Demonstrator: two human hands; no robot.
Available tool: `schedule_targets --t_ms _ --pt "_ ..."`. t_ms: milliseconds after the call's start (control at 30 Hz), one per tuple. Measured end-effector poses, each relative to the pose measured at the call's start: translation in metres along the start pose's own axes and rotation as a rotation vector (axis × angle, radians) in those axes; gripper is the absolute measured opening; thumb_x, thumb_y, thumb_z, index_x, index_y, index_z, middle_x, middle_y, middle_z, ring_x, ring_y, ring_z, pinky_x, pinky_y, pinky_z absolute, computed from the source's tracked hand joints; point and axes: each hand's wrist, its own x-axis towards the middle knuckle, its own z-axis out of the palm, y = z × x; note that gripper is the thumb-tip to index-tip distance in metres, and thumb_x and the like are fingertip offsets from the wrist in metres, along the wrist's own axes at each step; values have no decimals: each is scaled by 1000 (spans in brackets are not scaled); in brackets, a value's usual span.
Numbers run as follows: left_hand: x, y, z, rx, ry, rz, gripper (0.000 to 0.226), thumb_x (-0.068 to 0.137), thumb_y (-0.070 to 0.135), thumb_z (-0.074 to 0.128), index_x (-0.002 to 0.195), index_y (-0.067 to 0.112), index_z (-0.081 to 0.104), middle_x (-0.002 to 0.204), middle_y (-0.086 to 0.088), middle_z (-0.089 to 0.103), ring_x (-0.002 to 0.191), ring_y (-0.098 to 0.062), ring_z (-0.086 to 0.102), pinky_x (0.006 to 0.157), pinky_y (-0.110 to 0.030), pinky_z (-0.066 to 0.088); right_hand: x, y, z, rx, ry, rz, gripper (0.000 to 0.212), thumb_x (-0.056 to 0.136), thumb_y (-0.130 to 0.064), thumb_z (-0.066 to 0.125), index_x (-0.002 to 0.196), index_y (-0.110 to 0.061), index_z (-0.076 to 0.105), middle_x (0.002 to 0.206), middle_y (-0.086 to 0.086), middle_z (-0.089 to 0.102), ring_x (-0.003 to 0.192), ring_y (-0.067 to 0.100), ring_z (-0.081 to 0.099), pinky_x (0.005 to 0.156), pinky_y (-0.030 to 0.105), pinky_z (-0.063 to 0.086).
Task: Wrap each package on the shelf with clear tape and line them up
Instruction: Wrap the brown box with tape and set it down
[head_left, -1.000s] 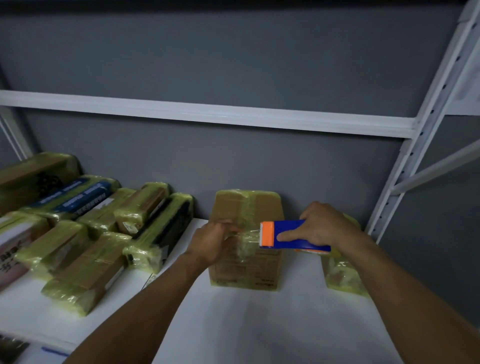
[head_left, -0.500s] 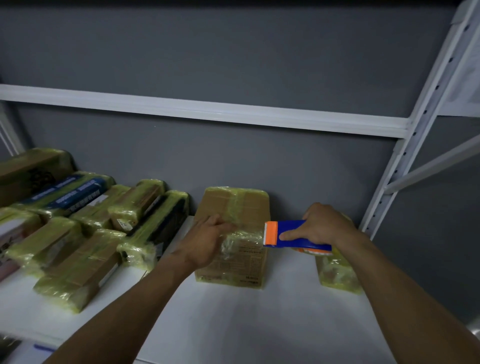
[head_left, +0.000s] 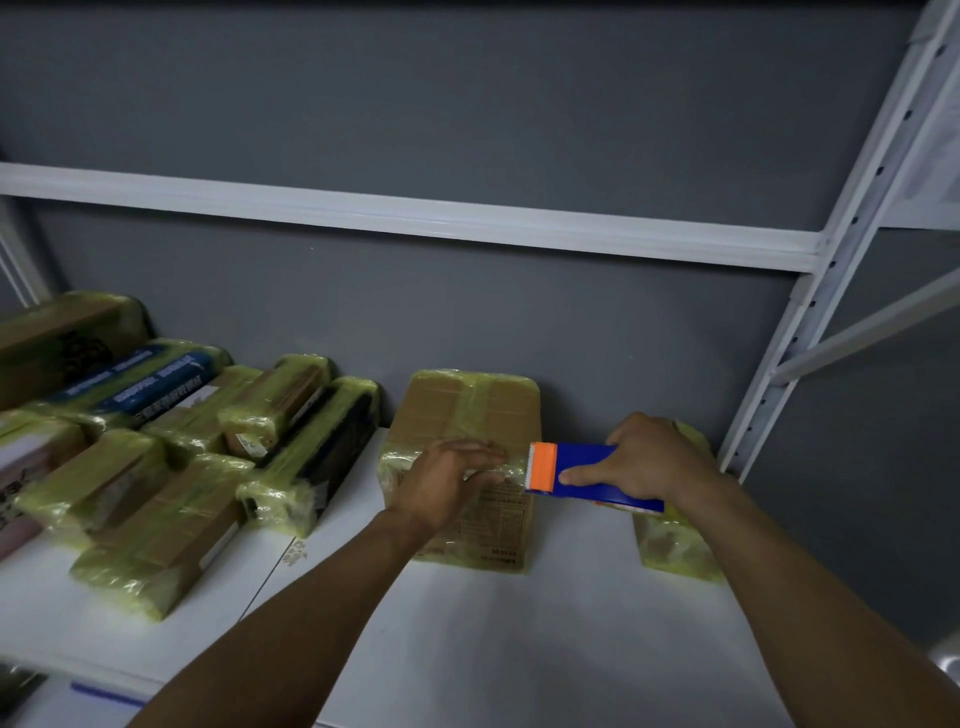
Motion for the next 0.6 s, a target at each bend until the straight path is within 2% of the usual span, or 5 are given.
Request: schedule_targets --t_ms 267,400,433,500,600 --pt "-10 -20 -20 -33 53 62 35 93 51 63 112 26 78 122 16 71 116 17 53 101 -8 37 -12 11 -4 49 -20 -27 68 56 -85 77 75 -20 67 64 -6 67 60 9 67 50 18 40" --pt "-10 -13 -23 155 -61 101 37 101 48 48 116 24 71 111 7 68 105 -13 60 98 -39 46 -13 14 5 24 -8 -30 68 58 -83 78 74 -19 66 64 -4 66 60 10 66 50 20 41" --pt "-11 -13 -21 202 -89 124 30 102 36 52 125 27 68 110 7 65 105 -15 57 98 -41 44 -13 14 7 36 -12 -26 68 58 -84 78 75 -19 66 65 -5 67 61 10 67 51 20 42" --pt "-15 -9 -17 268 -105 151 51 95 15 57 141 38 57 113 7 59 110 -17 52 101 -38 39 -12 15 11 40 -24 -19 67 59 -84 77 79 -21 64 69 -7 68 64 10 68 53 20 46" --pt "-15 -5 -11 236 -73 165 51 88 16 66 134 38 62 119 12 58 118 -15 52 109 -40 34 -9 15 16 35 -35 -11 67 59 -83 78 78 -21 63 70 -6 67 67 11 68 56 22 47"
